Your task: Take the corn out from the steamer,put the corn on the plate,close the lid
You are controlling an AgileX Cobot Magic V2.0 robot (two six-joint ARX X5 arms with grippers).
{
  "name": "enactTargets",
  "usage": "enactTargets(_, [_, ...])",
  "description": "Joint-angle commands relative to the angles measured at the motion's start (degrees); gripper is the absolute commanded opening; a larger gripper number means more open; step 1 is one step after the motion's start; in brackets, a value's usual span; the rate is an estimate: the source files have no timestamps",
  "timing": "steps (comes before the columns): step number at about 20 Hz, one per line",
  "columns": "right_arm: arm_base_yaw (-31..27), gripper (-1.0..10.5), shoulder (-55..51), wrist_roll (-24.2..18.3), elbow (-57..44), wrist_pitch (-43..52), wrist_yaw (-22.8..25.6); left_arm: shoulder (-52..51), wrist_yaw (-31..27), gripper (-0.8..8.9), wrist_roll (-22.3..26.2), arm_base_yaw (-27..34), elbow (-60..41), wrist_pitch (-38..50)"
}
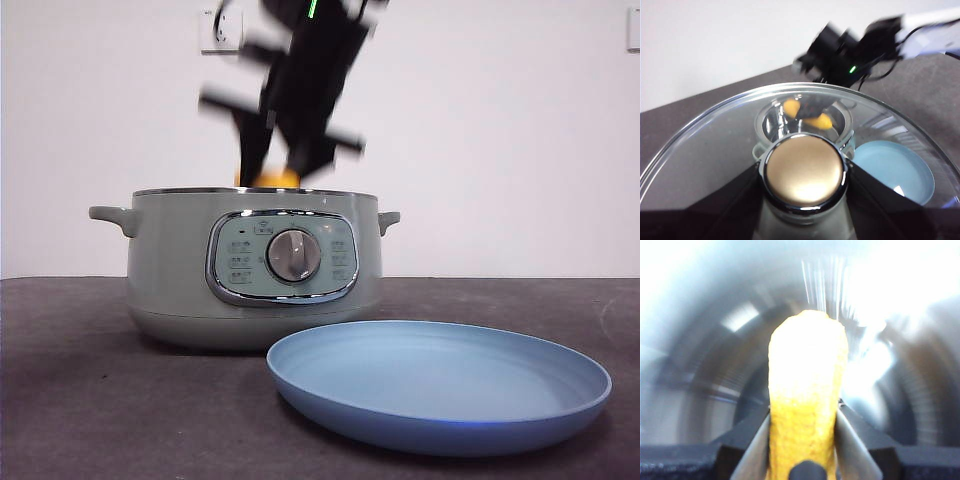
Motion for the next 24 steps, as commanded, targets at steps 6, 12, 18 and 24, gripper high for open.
enactTargets(6, [-3.5, -0.1, -19.2, -5.5, -0.2, -15.8, 0.6, 2.8, 1.8, -0.08, -0.2, 0.0, 0.9, 6.7])
enactTargets(12, [-4.7, -0.1, -28.2, -5.9, -13.5, -14.1, 1.8, 3.8, 3.0, -0.08, -0.2, 0.0, 0.9, 8.7])
enactTargets(18, [-5.0, -0.1, -38.5, 2.1, -42.8, 3.0, 1.1, 5.0, 3.1, -0.08, -0.2, 0.0, 0.9, 9.4])
enactTargets(24, [-5.0, -0.1, -38.6, 9.6, -62.5, 21.7, -3.1, 7.1, 3.7, -0.08, -0.2, 0.0, 0.9, 9.4])
